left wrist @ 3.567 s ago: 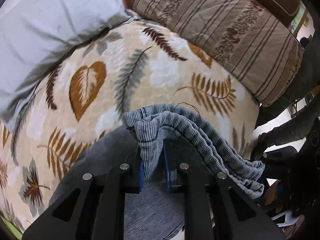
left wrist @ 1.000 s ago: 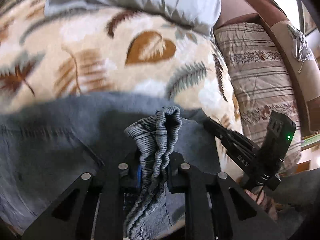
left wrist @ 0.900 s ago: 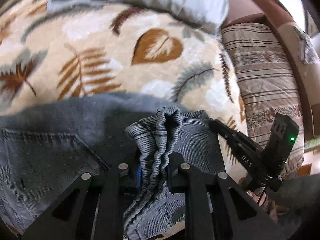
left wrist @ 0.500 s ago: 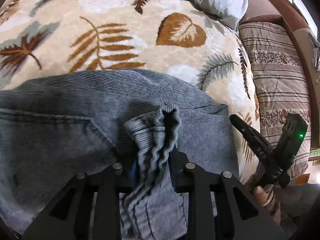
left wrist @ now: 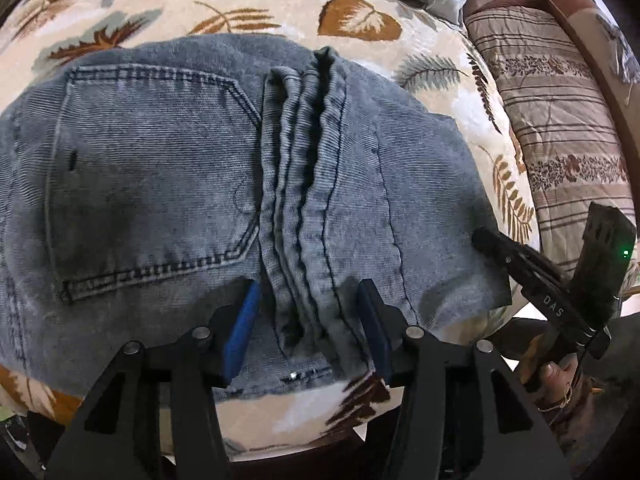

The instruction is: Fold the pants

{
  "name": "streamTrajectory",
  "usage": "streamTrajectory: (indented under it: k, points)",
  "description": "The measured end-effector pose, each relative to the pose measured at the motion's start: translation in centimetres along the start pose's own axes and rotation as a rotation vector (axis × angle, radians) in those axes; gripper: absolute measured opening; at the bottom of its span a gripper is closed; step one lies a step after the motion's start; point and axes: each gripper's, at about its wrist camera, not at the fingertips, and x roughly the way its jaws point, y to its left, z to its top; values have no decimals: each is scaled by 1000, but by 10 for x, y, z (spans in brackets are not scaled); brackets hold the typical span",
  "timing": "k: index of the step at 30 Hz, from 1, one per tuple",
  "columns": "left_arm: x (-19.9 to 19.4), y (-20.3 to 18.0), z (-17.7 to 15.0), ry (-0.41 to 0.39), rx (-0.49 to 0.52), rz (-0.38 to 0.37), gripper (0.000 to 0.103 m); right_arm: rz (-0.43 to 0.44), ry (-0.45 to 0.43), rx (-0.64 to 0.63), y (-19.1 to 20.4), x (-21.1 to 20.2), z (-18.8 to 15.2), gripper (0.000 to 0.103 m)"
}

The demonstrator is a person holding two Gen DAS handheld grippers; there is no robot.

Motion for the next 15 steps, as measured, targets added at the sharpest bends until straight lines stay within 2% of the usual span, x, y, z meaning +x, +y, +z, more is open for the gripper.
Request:
streamTrajectory:
  k: [2,5,9,12,13,15]
  points:
    - [-3,-3,-5,-5,13,-11,49,-30,-20,-41,5,-7,-1,17]
    - [5,-3,-10,-10,29,20,49,-72,-9,-67,4,-6,-3,17]
    - [9,-11,-14,-55,94,68,49,-112,10,-67,-2,8,-12,19]
    - [9,-12,-14,-63,105,74,49,-108,-3,-41,-6,10,-13,20]
    - [8,-12,-12,-59,103,72,49,-108,-4,-36,-6,9,-13,24]
    - [1,-13,-11,-57,96,67,49,-122,-12,-46,-1,3,-10,26]
